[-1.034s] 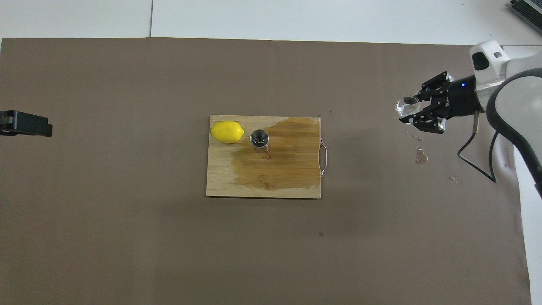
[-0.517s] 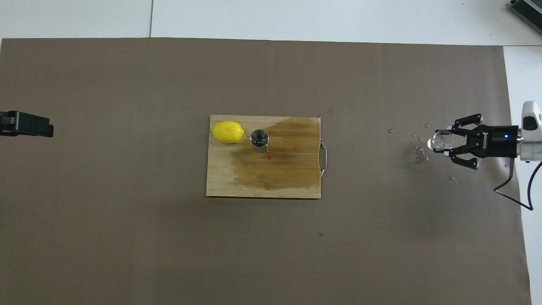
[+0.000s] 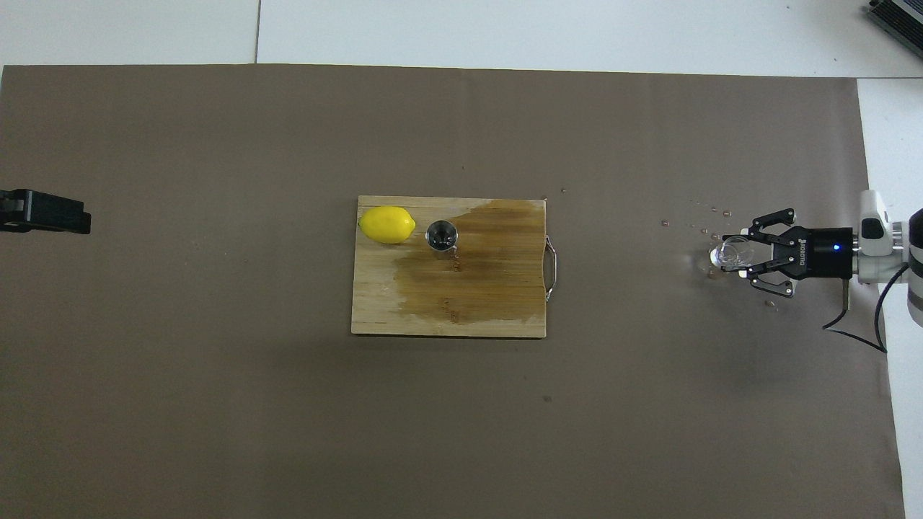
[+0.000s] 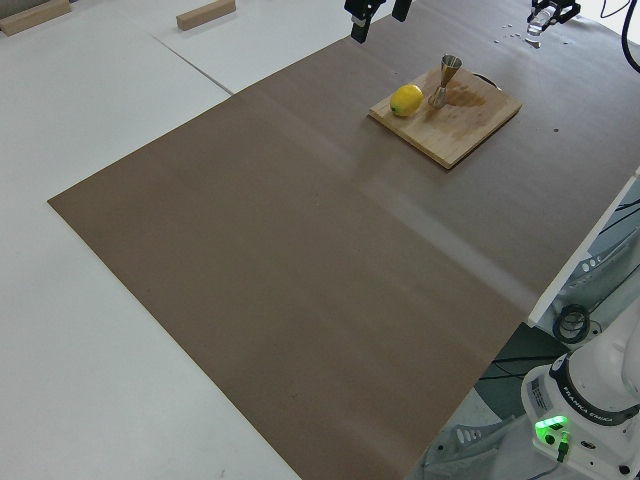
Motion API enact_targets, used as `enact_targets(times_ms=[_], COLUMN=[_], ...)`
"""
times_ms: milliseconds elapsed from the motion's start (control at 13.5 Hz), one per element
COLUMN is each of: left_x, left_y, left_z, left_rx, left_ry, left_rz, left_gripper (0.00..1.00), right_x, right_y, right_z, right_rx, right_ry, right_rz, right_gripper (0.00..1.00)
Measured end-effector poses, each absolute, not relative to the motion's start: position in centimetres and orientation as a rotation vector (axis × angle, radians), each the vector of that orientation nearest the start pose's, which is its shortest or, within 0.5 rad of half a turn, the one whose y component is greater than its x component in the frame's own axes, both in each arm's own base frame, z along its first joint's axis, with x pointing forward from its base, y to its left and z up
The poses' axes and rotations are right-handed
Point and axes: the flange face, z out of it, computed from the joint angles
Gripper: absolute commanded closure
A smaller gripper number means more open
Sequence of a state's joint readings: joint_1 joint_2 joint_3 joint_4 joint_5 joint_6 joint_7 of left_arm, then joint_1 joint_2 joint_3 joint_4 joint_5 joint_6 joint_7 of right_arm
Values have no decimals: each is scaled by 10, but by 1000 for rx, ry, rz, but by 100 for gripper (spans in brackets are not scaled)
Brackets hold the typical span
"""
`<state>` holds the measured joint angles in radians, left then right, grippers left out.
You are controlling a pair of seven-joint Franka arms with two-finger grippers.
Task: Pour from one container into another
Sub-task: 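Lower the glass onto the table and open the right gripper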
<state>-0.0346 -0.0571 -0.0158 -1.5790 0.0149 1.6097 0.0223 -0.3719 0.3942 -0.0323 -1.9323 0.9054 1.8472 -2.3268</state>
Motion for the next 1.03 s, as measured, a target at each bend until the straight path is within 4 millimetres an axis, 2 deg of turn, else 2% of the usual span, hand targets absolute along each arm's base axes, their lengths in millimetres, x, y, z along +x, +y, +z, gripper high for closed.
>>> enact_targets(times_ms=[74, 369, 665, 739, 812, 1034], left_x=[540, 540, 540, 540, 540, 540], left_y=[-26, -26, -26, -26, -26, -26], left_z=[656, 655, 656, 656, 656, 656], left_rx=[-3122, -3122, -3122, -3122, -3122, -3122], left_ry=[114, 115, 115, 114, 114, 113], left_rz=[-138, -138, -138, -138, -138, -138], left_gripper=[0, 0, 0, 0, 0, 0], right_x=[559, 552, 546, 546, 546, 546], right_y=[-171, -177, -187, -188, -188, -187], right_z=[273, 265, 258, 257, 256, 254], right_rx=[-1800, -1778, -1801, -1805, -1809, -1812], right_ry=[-1609, -1635, -1613, -1610, -1610, -1610], right_rz=[-871, -889, -889, -887, -886, -887], right_gripper=[85, 68, 67, 51, 1, 0])
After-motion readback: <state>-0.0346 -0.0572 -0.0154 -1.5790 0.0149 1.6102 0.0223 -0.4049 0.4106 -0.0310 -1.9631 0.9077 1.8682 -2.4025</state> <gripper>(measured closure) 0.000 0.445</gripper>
